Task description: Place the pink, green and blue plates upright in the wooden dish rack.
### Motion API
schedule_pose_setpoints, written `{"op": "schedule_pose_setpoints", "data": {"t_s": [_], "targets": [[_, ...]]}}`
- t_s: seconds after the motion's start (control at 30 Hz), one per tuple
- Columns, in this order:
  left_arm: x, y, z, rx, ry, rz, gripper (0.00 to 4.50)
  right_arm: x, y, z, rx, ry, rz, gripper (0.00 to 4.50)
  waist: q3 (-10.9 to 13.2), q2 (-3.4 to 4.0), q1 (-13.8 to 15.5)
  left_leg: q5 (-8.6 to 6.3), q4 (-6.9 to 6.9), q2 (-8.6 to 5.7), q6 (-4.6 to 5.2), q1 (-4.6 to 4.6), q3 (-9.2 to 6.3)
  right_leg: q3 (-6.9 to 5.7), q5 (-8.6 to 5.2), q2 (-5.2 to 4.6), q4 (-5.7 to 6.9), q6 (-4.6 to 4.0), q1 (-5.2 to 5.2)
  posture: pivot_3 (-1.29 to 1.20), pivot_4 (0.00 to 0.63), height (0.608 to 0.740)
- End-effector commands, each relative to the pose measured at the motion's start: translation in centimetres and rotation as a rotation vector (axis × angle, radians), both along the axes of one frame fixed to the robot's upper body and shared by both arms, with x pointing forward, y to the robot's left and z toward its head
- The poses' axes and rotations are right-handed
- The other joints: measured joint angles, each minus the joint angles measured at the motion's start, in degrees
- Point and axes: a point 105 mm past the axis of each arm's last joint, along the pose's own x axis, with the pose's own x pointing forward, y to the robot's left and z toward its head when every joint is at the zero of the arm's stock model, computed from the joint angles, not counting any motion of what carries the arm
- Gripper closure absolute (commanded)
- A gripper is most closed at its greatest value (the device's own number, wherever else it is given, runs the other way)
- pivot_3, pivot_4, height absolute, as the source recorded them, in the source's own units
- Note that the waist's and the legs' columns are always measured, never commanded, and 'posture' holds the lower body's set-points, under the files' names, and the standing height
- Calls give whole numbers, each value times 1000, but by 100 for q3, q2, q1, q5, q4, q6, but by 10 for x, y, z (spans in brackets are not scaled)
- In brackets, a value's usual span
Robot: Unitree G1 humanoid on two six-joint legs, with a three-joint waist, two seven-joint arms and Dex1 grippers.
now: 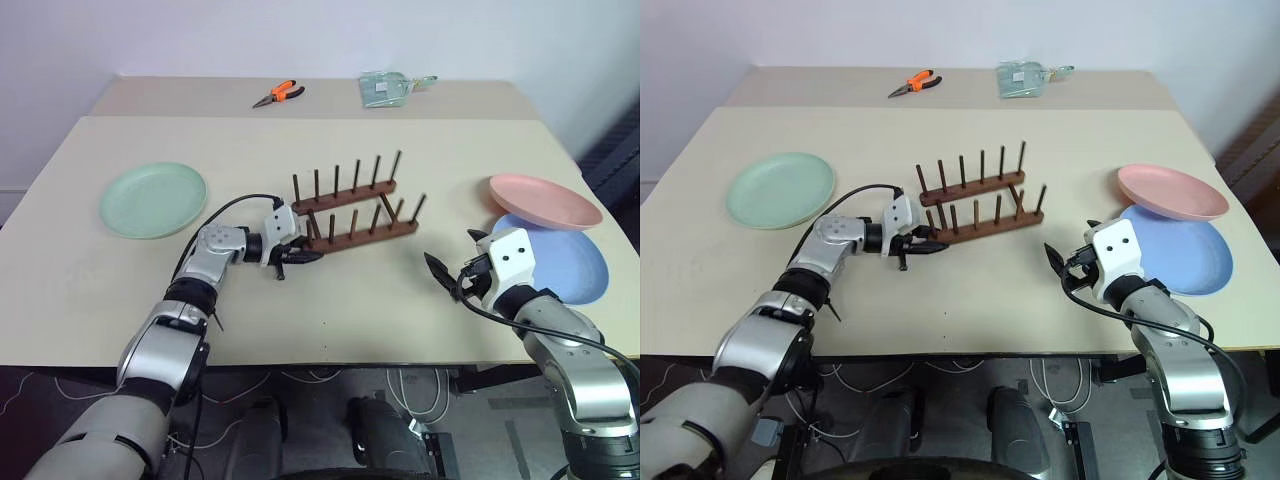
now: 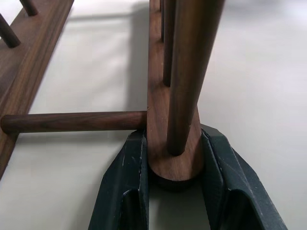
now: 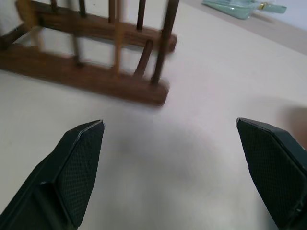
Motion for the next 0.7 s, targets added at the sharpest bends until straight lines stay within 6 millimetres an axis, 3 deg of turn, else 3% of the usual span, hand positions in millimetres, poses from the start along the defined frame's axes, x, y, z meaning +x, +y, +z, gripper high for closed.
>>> {"op": "schedule_pose_setpoints", "data": {"t_s": [0.03,0.2,0.3,0.37,0.47,0.53,0.63,0.67,0.7], "targets": [[-17,-1,2,70,-2,-125,3218,-6,-20,11,-43,-26,-29,0,0,0,9,0,0,0,0,0,0,0,0,0,0,-1,0,0,150,732],[-14,9,1,104,28,-63,697,-19,-33,7,-81,15,-35,0,-1,2,1,0,5,0,0,-1,0,1,-1,-1,0,-1,1,0,150,732],[-19,26,4,105,75,-22,697,-34,-42,0,-101,77,-23,0,-2,4,-13,-1,0,1,2,0,-1,0,-2,0,2,2,1,0,150,732],[-22,40,7,106,112,20,621,-43,-30,-8,-96,131,54,549,-2,5,-47,-2,-2,2,3,3,0,1,-2,1,7,2,-2,0,150,732],[-34,51,9,98,186,34,1448,-52,-7,-17,-99,186,164,1826,-6,11,-88,-2,-1,12,3,15,1,2,-2,9,21,-3,-2,0,150,732],[-48,51,8,101,238,-4,2425,-52,5,-24,-94,207,205,2854,-9,15,-101,-2,3,12,3,19,1,3,-15,9,35,-24,-2,0,150,732],[-66,33,1,100,265,-50,4012,-44,14,-37,-130,230,214,4439,-9,15,-47,-2,8,12,2,16,2,2,-18,5,36,-28,-2,0,150,732],[-69,25,-2,95,261,-54,4434,-40,14,-40,-144,229,199,4500,-9,14,-27,-2,10,11,2,14,2,2,-19,5,36,-27,-3,0,150,732],[-71,17,-3,80,261,-55,4434,-35,14,-42,-149,224,183,4500,-10,14,3,-2,13,11,2,12,2,2,-19,5,33,-28,-3,0,150,732]]}}
